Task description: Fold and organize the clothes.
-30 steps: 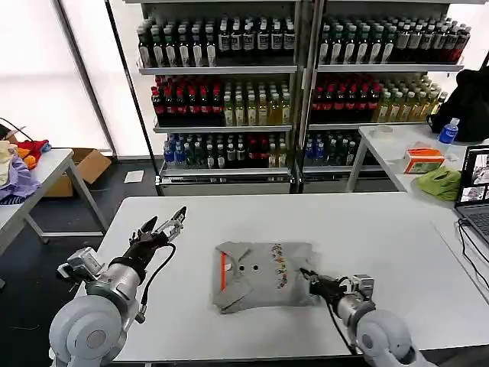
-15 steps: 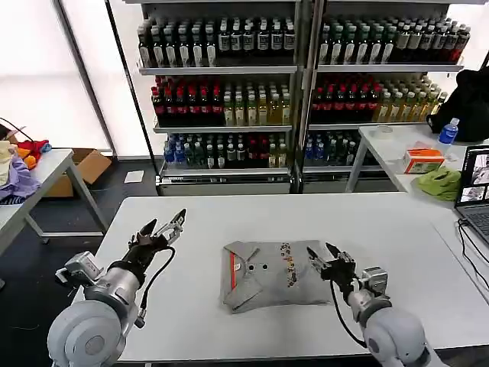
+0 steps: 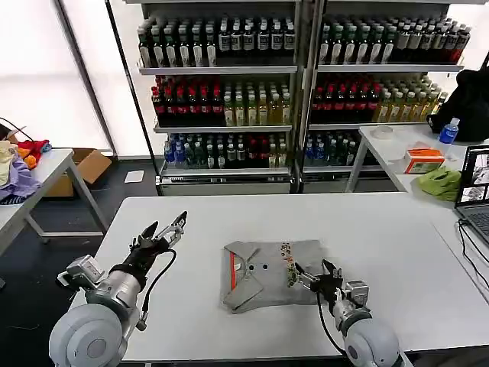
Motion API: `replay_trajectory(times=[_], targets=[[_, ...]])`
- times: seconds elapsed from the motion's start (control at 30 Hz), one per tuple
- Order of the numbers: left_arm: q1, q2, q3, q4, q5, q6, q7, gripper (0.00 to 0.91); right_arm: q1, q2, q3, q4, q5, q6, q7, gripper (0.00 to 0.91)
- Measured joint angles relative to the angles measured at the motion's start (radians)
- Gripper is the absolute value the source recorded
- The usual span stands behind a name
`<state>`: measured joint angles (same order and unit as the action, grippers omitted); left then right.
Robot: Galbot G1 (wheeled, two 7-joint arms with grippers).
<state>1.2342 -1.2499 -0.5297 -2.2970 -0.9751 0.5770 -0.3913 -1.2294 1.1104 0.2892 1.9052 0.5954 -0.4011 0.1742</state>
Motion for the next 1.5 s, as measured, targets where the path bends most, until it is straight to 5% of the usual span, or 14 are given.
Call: replay_trajectory(times=[0.43,0.83,1.13,1.5], targets=[[0.013,-0.019,0.009,-0.007,0.03,0.0,0.018,0.907,0.019,0.015,0.002,0.004,0.043,0.058,-0.079,0.907],[0.026,-0.022,0.0,-0.011,0.04,-0.001,0.024,0.907,0.0,0.047,0.003,-0.038,0.035,0.089,-0.031,0.907],[0.052,-0.033,0.008,-0.013,0.084,-0.009,0.06,0.907,-0.03,0.01,0.165,0.139,0.031,0.133,-0.058,0.907],[0.158,-0.084,-0.015,0.002,0.318,-0.1,0.28,0.907,-0.197,0.017,0.366,0.182,-0.016,0.217,-0.18,0.907]])
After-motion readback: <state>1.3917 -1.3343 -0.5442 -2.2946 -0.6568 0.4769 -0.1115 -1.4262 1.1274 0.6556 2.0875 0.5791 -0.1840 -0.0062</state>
